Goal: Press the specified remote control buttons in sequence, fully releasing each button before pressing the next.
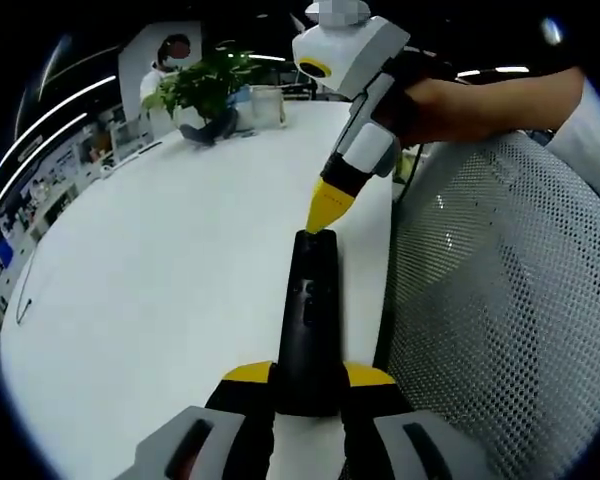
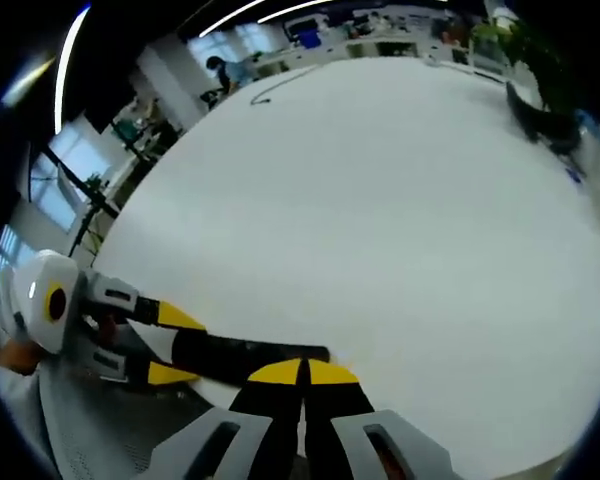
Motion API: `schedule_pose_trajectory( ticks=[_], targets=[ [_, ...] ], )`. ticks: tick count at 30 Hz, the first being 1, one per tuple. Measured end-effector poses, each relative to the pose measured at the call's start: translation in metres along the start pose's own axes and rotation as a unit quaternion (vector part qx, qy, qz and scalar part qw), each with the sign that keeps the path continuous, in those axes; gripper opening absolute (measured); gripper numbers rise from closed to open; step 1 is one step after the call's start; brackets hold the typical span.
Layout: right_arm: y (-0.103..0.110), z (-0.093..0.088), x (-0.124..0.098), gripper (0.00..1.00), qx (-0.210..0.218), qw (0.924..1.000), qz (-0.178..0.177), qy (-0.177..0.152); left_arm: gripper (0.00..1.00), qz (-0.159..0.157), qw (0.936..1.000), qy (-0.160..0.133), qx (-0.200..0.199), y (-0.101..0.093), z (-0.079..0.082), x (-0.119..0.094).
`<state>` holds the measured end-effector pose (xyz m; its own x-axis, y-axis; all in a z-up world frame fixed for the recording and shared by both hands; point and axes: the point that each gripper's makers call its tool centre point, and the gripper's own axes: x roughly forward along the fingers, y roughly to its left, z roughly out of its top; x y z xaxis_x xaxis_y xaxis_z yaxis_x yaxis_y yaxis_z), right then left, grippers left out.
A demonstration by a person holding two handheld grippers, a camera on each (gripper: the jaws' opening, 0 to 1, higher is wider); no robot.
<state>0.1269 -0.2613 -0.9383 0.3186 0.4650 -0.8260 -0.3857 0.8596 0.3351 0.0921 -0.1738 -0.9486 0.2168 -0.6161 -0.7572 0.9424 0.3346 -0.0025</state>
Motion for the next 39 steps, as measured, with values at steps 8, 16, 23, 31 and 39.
schedule_pose_trajectory(
  ticks=[8,16,23,31,39],
  targets=[
    [0.001,0.000,-0.001,0.00,-0.041,0.9991,-0.011,-0.002,0.24,0.000,1.0000,-0.001,-0.001,0.000,0.000,0.000],
    [-0.001,0.000,0.000,0.00,-0.033,0.9994,-0.011,-0.008,0.24,0.001,1.0000,-0.002,-0.002,0.000,0.001,0.000],
    [0.000,0.001,-0.001,0.00,-0.023,0.9996,-0.011,-0.008,0.24,-0.009,0.9999,-0.007,0.009,0.000,0.001,0.000],
    [0.005,0.005,-0.004,0.00,0.009,0.9997,0.016,-0.015,0.24,-0.011,0.9998,-0.014,0.011,0.001,0.003,0.001],
    [0.010,0.001,0.000,0.00,0.002,0.9997,0.024,-0.003,0.24,-0.012,0.9997,-0.015,0.013,0.001,0.003,0.002]
  ],
)
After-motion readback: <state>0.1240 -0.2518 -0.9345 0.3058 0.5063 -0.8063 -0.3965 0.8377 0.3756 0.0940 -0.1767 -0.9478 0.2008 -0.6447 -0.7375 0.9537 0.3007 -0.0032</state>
